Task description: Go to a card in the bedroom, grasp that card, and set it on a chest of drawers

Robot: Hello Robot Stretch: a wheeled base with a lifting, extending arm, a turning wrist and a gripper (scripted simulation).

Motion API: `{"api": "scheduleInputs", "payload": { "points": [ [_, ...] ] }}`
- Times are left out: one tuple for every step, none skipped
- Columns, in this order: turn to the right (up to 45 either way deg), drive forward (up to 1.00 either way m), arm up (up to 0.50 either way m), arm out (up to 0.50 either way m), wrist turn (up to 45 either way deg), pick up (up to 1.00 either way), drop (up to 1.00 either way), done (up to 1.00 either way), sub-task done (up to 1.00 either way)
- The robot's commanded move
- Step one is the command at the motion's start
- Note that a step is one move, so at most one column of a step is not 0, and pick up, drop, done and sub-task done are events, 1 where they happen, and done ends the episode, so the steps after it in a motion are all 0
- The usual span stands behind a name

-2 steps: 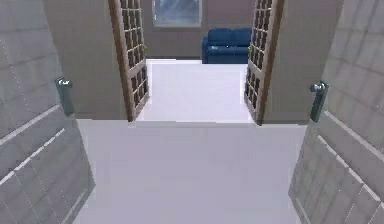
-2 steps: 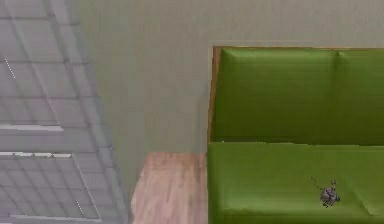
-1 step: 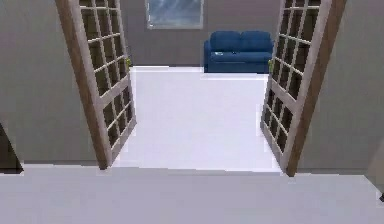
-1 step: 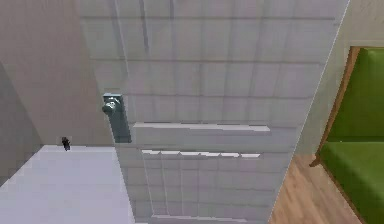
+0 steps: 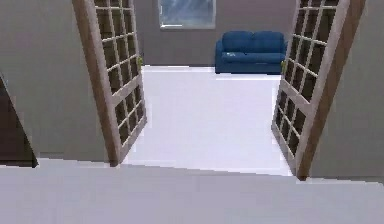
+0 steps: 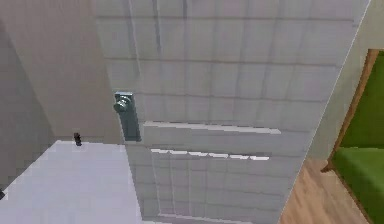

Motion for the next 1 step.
{"api": "scheduleInputs", "payload": {
  "points": [
    [0.0,0.60,0.00,0.00,0.0,0.00,0.00,0.00,0.00]
  ]
}}
